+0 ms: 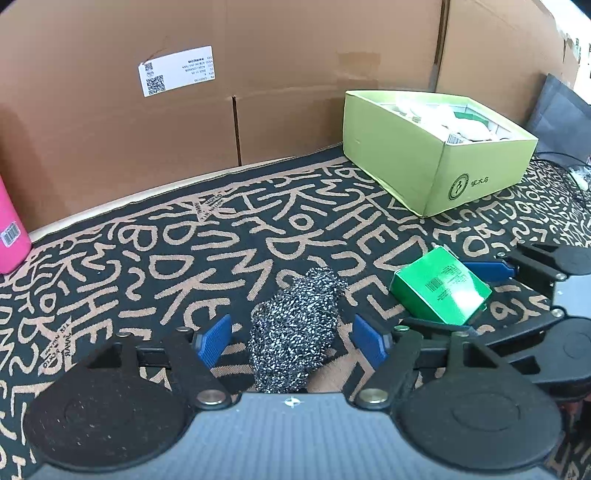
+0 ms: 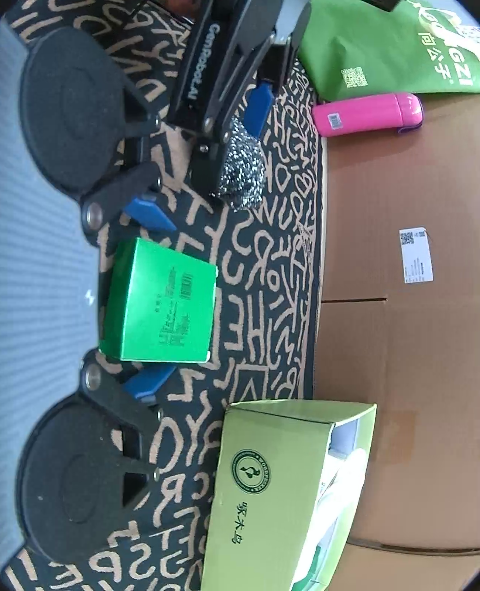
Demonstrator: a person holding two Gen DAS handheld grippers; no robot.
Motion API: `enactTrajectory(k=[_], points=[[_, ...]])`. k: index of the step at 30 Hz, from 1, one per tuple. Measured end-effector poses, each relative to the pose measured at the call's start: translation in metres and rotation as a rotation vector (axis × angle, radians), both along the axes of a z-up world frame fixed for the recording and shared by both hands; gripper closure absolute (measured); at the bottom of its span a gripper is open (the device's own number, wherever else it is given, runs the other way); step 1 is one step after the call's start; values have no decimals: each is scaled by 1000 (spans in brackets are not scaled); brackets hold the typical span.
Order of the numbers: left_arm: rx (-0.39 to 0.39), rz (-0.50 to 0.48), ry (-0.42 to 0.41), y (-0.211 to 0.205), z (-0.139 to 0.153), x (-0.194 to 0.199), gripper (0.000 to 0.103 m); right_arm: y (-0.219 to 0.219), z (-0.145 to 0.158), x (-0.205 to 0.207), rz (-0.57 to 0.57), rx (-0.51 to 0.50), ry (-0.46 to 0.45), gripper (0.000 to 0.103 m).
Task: Organize objects
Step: 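Carry the steel wool and green box over the lime-green box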
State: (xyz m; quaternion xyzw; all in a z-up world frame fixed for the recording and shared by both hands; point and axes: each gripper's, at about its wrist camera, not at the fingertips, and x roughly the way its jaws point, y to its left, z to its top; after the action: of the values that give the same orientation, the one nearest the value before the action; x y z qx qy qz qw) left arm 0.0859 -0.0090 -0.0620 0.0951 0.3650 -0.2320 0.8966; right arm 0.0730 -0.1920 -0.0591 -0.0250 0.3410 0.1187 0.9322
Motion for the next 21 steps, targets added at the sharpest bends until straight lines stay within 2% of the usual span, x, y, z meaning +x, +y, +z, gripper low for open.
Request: enactTrajectory(k=[4, 6, 7, 10, 13, 20, 21], points=[[1, -8, 12, -3, -3, 3, 29, -3, 0, -1, -13, -1, -6, 39], [9, -15, 11, -5, -5, 3, 41, -4, 1, -1, -6, 0, -4, 39], [13, -21, 16, -5, -6, 3, 60, -4, 1, 0, -2, -3, -4, 39], [-8, -15, 32, -4, 0, 4, 60, -7, 2, -1, 15, 12, -2, 39], [-51, -27, 25, -10, 13, 1, 60, -18, 10, -6, 20, 85, -29, 40], [-142, -107, -60, -52, 59, 3, 60, -64, 53, -31, -86, 121, -199, 43], [-156, -118, -70, -60, 66, 4, 60, -73, 59, -33, -111, 113, -227, 47]])
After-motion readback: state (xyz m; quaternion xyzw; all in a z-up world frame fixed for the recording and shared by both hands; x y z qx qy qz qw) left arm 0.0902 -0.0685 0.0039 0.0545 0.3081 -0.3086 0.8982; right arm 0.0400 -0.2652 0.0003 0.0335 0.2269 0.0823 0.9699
